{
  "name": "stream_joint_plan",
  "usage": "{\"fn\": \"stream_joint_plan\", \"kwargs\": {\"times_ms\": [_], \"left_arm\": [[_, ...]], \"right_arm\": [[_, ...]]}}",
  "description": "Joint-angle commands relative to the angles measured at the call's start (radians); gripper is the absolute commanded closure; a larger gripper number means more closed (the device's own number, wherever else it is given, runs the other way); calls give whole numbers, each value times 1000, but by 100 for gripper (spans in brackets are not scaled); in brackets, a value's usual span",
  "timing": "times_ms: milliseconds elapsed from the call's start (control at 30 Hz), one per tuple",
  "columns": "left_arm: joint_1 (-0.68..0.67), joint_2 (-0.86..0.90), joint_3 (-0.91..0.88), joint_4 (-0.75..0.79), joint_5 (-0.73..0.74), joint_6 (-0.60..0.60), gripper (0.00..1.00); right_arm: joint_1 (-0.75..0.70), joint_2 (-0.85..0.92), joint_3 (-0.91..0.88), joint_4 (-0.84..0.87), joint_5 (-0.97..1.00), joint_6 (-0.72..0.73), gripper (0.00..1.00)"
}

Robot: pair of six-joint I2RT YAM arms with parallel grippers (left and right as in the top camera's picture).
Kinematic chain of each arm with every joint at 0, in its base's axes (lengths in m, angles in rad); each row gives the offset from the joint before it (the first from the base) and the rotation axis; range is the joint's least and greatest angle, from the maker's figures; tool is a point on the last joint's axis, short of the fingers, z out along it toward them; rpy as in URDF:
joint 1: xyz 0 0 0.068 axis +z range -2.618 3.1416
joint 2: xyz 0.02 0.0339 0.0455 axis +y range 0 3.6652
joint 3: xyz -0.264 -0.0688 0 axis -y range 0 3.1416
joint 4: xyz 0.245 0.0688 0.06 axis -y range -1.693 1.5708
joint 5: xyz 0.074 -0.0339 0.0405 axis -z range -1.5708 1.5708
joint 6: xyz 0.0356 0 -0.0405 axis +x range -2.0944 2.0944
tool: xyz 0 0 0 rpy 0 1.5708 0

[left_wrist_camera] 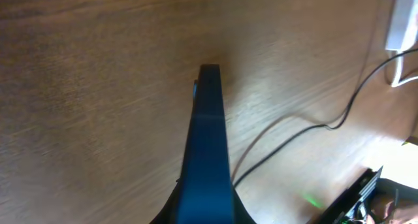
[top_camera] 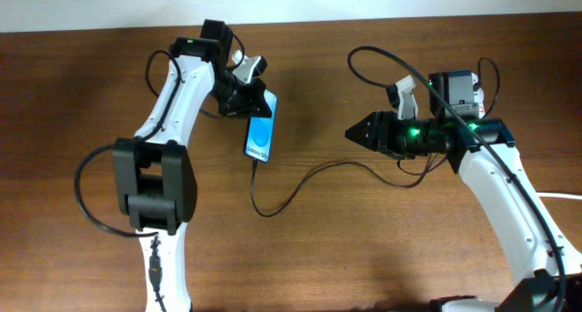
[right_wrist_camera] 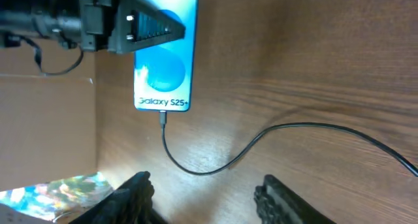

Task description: Plug charger to phone and switch on socket

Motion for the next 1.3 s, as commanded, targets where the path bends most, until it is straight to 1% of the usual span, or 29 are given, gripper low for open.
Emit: {"fn": "stream_joint_plan", "kwargs": {"times_ms": [0, 33, 133, 167, 333, 400, 433, 600, 633, 700, 800, 900, 933, 967, 1000, 1067, 1133, 1267], "left_arm": [[3, 61, -1, 1, -7, -15, 100], [3, 64, -1, 5, -9, -21, 100], [4, 64, -2, 5, -115, -87, 100], [4, 65, -2, 8, -124, -101, 100], [8, 68, -6, 16, -128, -113, 100], [8, 74, -26, 25, -142, -142, 100], [8, 82, -35, 26, -142, -142, 100], [8, 101, -40, 27, -153, -141, 100], [8, 101, -40, 28, -171, -141, 98], [8, 101, -41, 24, -229, -141, 90], [8, 101, -43, 19, -232, -141, 80], [8, 101, -43, 19, -232, -141, 62], [8, 101, -43, 19, -235, -141, 60], [8, 101, -43, 16, -246, -141, 51], [7, 101, -43, 10, -267, -141, 46], [7, 101, -43, 5, -297, -141, 41], [7, 101, -43, 5, -299, -141, 38], [8, 101, -43, 5, -321, -141, 38]], "right_arm": [[0, -2, 4, -8, 16, -17, 43], [0, -2, 4, -8, 18, -19, 43], [0, -2, 4, -8, 17, -19, 42], [0, -2, 4, -11, 17, -19, 42], [0, -2, 3, -21, 18, -19, 42], [0, -2, 3, -30, 18, -28, 42], [0, -2, 3, -34, 18, -47, 42], [0, -2, 3, -38, 21, -45, 42], [0, -2, 3, -38, 21, -45, 42], [0, -2, 3, -37, 21, -46, 42], [0, -2, 3, -37, 21, -46, 42], [0, -2, 3, -38, 21, -46, 42], [0, -2, 4, -38, 21, -46, 42], [0, -2, 3, -38, 21, -46, 42], [0, -2, 4, -38, 21, -46, 42], [0, -2, 3, -38, 21, -46, 41], [0, -2, 4, -38, 21, -48, 41], [0, -2, 3, -48, 21, -65, 41]]}}
